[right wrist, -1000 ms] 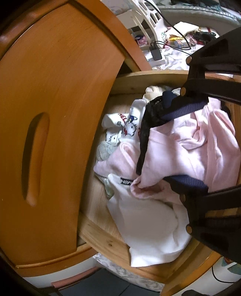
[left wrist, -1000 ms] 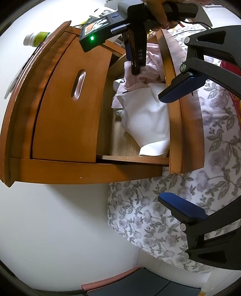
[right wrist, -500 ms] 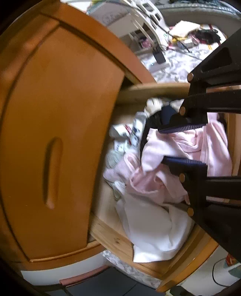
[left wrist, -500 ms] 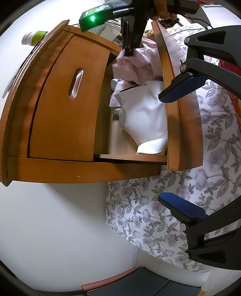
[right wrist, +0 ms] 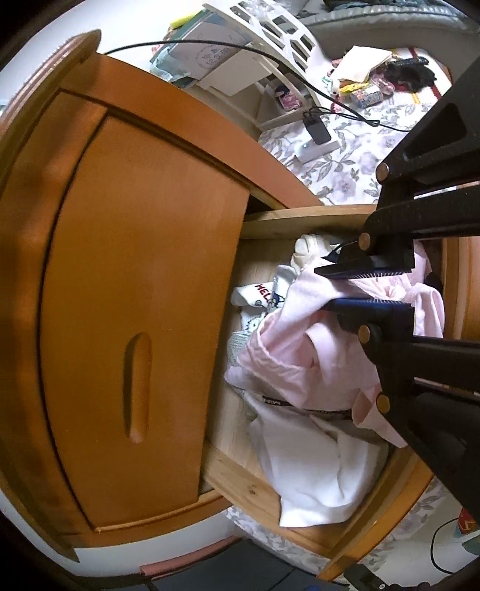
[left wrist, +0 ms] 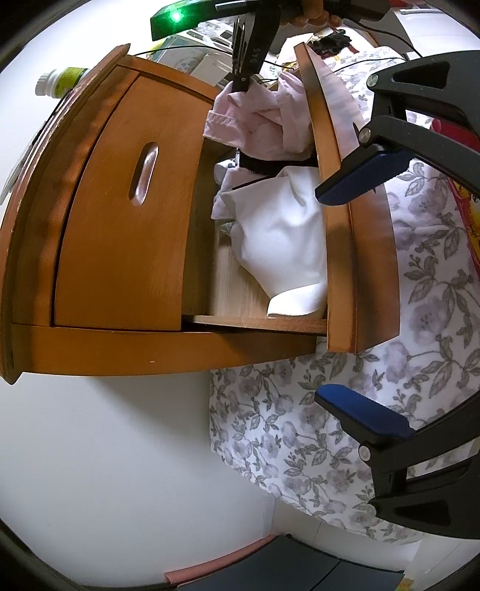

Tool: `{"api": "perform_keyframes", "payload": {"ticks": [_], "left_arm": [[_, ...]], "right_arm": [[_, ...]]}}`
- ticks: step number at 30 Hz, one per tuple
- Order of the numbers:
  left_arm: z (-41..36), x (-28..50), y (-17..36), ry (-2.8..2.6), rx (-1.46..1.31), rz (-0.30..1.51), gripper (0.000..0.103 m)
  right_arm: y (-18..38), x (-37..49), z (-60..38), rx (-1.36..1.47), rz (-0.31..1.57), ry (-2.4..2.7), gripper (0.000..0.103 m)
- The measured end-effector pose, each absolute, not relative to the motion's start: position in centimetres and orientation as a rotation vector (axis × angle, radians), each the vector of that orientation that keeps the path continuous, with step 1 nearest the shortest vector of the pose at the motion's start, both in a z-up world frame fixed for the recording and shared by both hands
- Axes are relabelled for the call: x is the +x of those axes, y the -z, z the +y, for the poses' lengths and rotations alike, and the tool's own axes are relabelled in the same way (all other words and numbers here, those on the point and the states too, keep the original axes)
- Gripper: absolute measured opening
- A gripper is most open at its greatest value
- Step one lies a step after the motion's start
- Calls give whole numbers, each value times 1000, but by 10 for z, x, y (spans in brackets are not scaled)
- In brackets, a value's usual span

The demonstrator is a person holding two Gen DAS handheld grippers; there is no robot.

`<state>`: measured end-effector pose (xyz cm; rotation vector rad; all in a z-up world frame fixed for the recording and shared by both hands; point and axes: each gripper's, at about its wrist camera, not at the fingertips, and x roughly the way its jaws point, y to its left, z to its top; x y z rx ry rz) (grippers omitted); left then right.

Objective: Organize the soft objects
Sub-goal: 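Lift the pink garment up out of the drawer with the right gripper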

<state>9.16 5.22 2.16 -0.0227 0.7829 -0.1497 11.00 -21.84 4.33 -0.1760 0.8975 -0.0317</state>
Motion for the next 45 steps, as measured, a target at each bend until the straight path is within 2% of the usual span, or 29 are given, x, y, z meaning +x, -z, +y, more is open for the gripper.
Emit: {"api": "perform_keyframes", "payload": {"ticks": [11, 35, 45], "left_arm": [[52, 81, -32, 150, -23, 766, 98], [52, 47, -63, 113, -33, 744, 98], [45, 31, -73, 106, -16, 738, 98]], "right_arm": [[-65, 95, -214, -214, 825, 25, 9], [-193, 12, -204, -247, 495, 17, 9], [-207, -32, -206, -234, 464, -25, 9]]}}
